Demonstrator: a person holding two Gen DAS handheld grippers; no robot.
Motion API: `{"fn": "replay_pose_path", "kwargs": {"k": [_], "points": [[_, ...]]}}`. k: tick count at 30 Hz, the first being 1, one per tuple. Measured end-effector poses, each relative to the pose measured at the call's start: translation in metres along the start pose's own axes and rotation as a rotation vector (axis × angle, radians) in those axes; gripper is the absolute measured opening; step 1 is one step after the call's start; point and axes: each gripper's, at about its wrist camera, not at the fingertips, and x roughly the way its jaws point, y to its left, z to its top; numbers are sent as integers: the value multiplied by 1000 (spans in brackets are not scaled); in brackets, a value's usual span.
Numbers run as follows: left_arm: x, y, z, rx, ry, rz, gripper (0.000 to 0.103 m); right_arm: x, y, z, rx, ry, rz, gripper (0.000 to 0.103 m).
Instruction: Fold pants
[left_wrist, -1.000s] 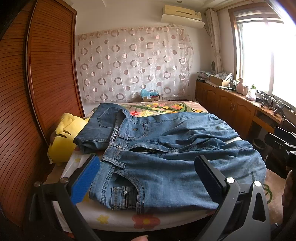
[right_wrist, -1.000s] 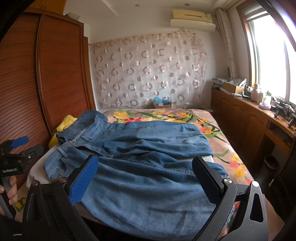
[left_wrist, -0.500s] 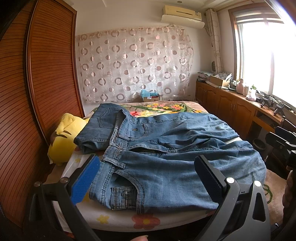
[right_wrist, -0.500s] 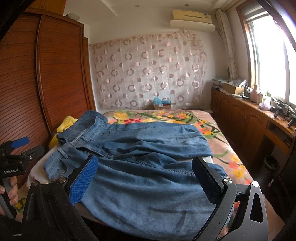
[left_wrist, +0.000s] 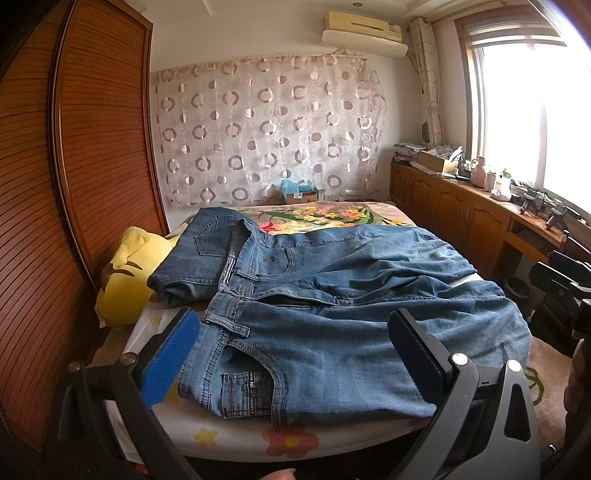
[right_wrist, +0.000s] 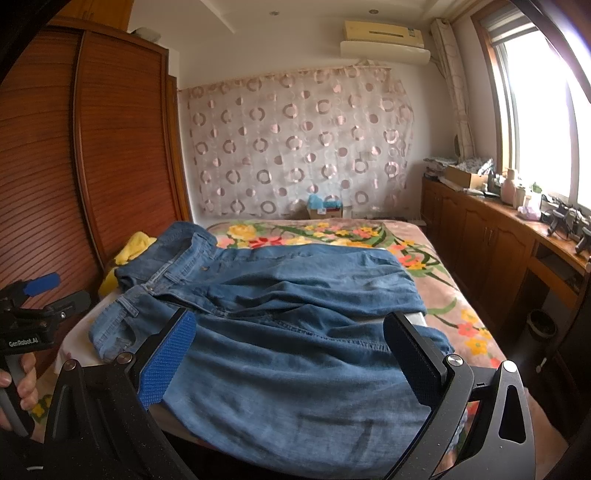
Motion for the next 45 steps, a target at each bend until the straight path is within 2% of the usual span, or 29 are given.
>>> {"fn": "replay_pose_path", "kwargs": {"k": [31, 45], "points": [[0, 0, -1, 0, -1, 1, 103, -2, 1, 0, 0, 0, 2, 103], [14, 1, -14, -7, 62, -35, 103, 7, -14, -12, 5, 50, -10, 103]]}}
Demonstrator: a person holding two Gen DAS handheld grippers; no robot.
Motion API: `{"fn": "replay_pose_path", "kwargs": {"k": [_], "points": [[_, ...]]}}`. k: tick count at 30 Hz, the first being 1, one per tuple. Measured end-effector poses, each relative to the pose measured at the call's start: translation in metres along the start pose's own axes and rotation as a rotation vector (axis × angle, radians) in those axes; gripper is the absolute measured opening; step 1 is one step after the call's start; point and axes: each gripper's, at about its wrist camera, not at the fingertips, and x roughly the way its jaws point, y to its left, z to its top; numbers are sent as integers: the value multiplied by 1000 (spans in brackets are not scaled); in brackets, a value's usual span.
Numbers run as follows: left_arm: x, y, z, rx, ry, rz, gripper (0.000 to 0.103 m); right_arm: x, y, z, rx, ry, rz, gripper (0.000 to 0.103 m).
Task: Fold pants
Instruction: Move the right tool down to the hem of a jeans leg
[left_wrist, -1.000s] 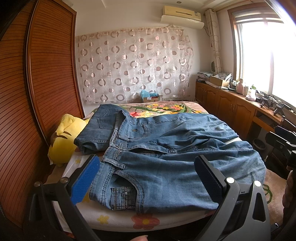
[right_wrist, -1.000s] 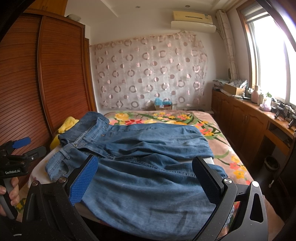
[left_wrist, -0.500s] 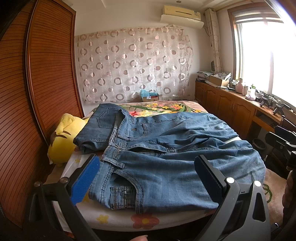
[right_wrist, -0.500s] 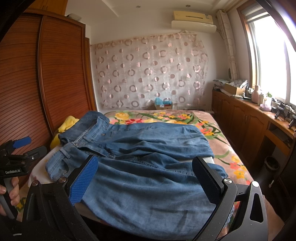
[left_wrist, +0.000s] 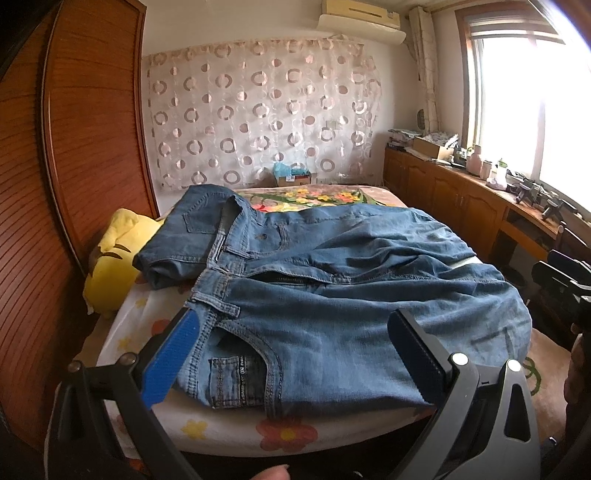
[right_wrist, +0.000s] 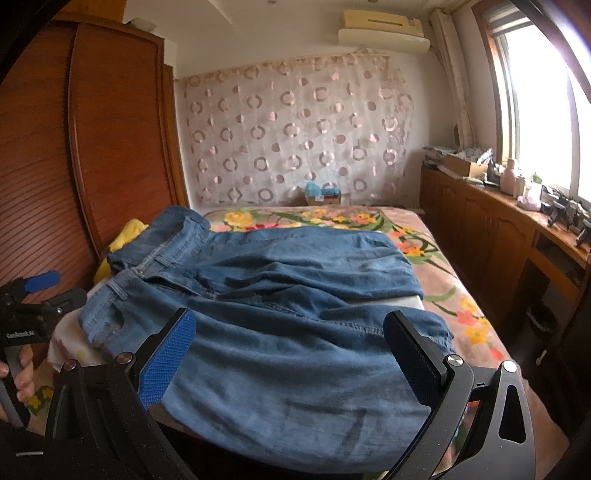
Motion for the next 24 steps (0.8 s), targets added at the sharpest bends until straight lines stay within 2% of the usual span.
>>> {"fn": "replay_pose_path", "kwargs": {"k": [9, 17, 24], "points": [[28, 18, -11, -16, 52, -1, 103, 16, -26, -14, -15, 52, -28, 103], [42, 37, -23, -39, 92, 13, 103, 16, -63, -32, -15, 120, -102, 103], [51, 40, -32, -43, 124, 10, 103, 12, -104, -57, 2, 213, -168, 103]]}}
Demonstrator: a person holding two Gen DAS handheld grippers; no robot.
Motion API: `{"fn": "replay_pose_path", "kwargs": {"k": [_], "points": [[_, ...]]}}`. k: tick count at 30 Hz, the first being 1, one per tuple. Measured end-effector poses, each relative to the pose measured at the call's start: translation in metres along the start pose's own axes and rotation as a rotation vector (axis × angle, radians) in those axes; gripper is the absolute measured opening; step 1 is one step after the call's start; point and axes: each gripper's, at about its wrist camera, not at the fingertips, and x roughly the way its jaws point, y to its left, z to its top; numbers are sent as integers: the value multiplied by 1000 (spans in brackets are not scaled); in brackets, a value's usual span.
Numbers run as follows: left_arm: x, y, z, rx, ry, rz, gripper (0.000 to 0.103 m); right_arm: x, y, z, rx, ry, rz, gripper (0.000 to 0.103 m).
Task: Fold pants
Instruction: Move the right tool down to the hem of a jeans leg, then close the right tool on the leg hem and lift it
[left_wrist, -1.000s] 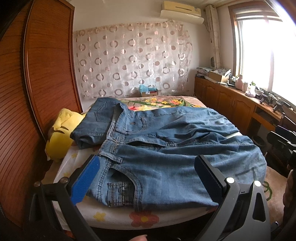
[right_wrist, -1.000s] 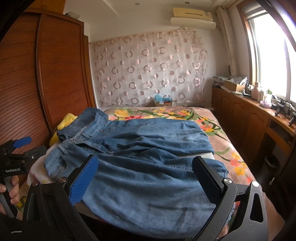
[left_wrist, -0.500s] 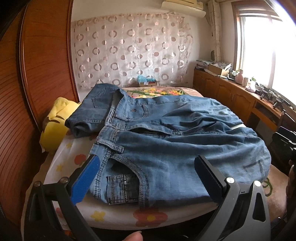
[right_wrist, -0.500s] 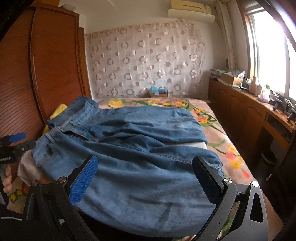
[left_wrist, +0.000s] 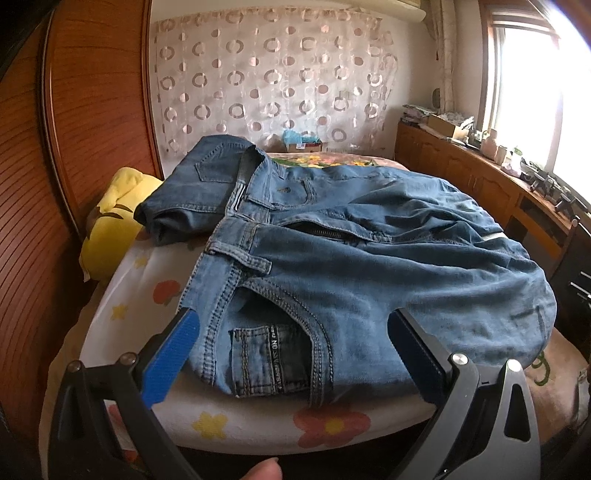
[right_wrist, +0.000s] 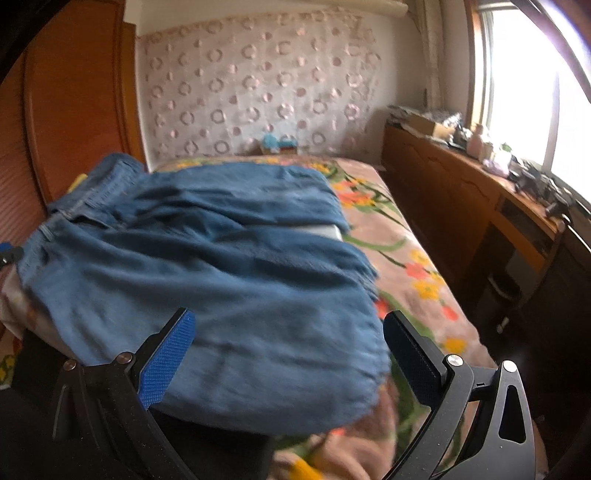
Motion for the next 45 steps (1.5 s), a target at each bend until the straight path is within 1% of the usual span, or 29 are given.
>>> {"fn": "replay_pose_path", "kwargs": {"k": [6, 12, 16, 18, 21, 26, 28, 31, 34, 36, 37, 38, 39, 40, 41, 42, 45], "points": [[6, -2, -3, 6, 22, -4, 103, 11, -27, -20, 44, 65, 0, 103], [9, -9, -3, 22, 35, -4, 103, 21, -41, -39, 88, 113, 34, 101], [10, -10, -3, 26, 41, -6, 103, 26, -48, -46, 123, 125, 62, 99], [11, -10, -4, 26, 46, -3, 103, 30, -51, -49, 136, 137, 73, 97], [11, -10, -4, 26, 45, -1, 103, 37, -54, -54, 156, 159, 104, 93], [11, -10, -4, 27, 47, -1, 103, 46, -61, -63, 193, 175, 160, 90], [11, -10, -4, 27, 47, -1, 103, 51, -64, -66, 209, 180, 196, 88], [12, -10, -5, 25, 52, 1, 103, 57, -68, -71, 239, 196, 249, 80], [16, -3, -6, 17, 60, -11, 103, 59, -68, -73, 246, 207, 276, 70], [19, 5, -6, 4, 60, -5, 103, 60, -68, -74, 247, 214, 284, 56], [20, 12, -6, -8, 60, -2, 103, 60, -67, -74, 247, 217, 289, 52], [20, 17, -6, -17, 62, 5, 103, 60, -68, -74, 247, 221, 292, 40], [21, 20, -7, -21, 62, 12, 103, 59, -69, -74, 247, 225, 304, 30], [22, 26, -7, -29, 61, 24, 103, 57, -69, -73, 246, 222, 317, 26], [23, 31, -8, -36, 61, 31, 103, 55, -68, -72, 241, 218, 323, 20], [24, 36, -8, -43, 60, 36, 103, 53, -68, -71, 234, 218, 329, 16], [28, 46, -10, -60, 65, 53, 103, 44, -67, -65, 210, 205, 317, 14]]}}
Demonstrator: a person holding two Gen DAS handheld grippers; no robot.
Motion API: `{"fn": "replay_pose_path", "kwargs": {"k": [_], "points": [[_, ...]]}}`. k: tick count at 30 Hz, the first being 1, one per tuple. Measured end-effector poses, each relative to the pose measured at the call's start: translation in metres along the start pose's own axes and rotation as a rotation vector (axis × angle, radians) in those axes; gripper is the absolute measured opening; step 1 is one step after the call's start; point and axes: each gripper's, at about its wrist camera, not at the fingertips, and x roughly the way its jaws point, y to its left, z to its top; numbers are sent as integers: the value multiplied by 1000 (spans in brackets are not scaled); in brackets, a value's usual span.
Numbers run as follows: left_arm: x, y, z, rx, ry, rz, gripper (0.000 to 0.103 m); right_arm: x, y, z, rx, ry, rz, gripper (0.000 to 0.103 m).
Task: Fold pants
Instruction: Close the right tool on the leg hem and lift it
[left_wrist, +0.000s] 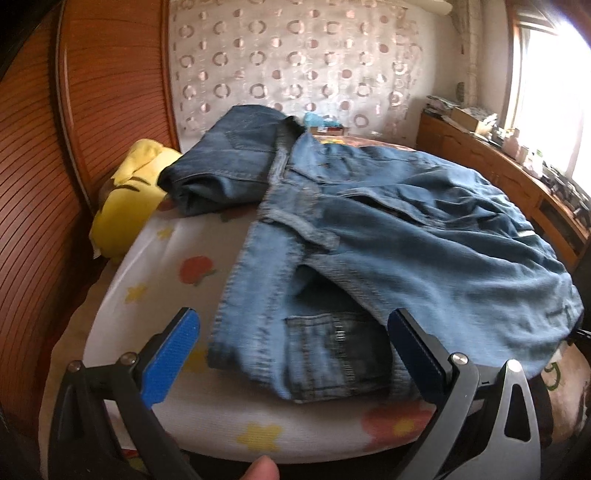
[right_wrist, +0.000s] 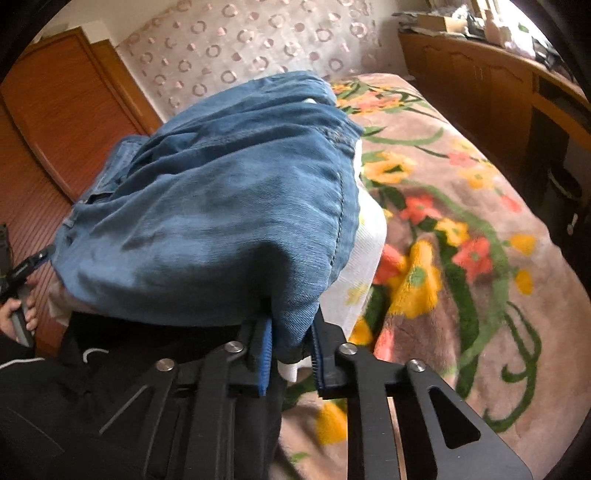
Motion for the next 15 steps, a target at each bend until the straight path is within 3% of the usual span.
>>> {"fn": "replay_pose_path", "kwargs": {"k": [11, 15], "points": [[17, 16, -12, -27, 44, 9, 103, -56, 20, 28, -77, -117, -57, 14], [20, 14, -12, -21, 58, -3, 103, -56, 20, 34, -60, -136, -35, 3]]}}
